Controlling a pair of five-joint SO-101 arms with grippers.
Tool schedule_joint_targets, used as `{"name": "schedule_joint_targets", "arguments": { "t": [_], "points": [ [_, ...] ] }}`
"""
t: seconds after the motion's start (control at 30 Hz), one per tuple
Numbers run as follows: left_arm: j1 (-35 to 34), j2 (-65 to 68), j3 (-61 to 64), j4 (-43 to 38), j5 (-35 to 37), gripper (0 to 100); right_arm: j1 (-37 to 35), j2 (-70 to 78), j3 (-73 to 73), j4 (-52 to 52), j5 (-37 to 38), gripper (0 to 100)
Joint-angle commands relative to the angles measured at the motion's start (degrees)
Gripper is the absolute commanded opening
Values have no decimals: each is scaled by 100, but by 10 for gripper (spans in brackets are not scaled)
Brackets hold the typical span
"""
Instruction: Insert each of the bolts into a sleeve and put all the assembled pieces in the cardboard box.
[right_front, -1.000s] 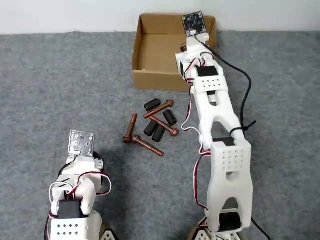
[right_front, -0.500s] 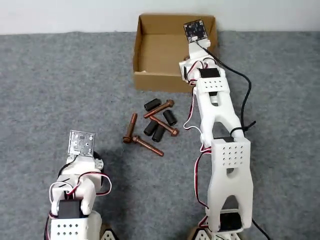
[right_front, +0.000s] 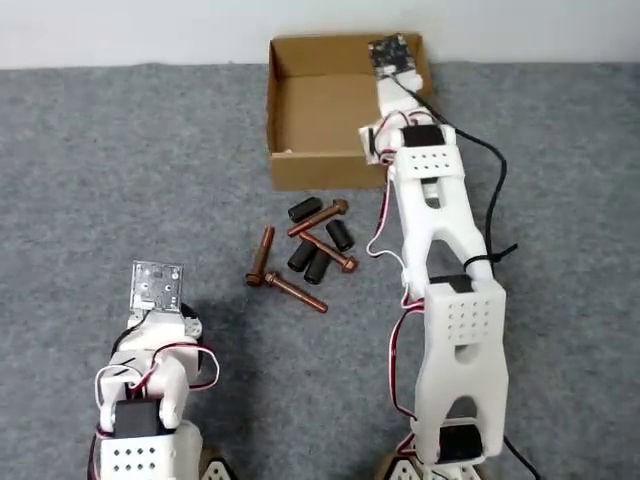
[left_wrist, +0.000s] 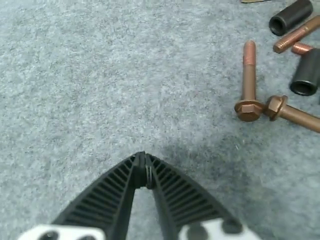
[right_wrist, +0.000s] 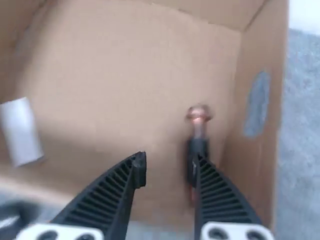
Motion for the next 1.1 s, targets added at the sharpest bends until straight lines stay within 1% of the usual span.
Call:
{"name": "schedule_joint_targets", "arguments": {
  "t": [0.0, 0.23, 0.4, 0.5, 0.73, 1.07],
  "points": [
    [-70, -35, -22, 18, -35, 6, -198, -778, -220, 927, 26, 139],
    [-70, -35, -22, 18, -35, 6, -567, -1297, -220, 2308, 35, 139],
    [-70, -35, -22, 18, -53, 6, -901, -1314, -220, 3327, 26, 139],
    [-70, -35, -22, 18, -62, 6, -1007, -1209, -193, 3670, 26, 141],
    [-70, -35, -22, 18, -62, 6, -1024, -409, -220, 3670, 35, 143],
    [-70, -35, -22, 18, -70, 6, -1226, 251, -220, 3178, 62, 143]
  ]
}}
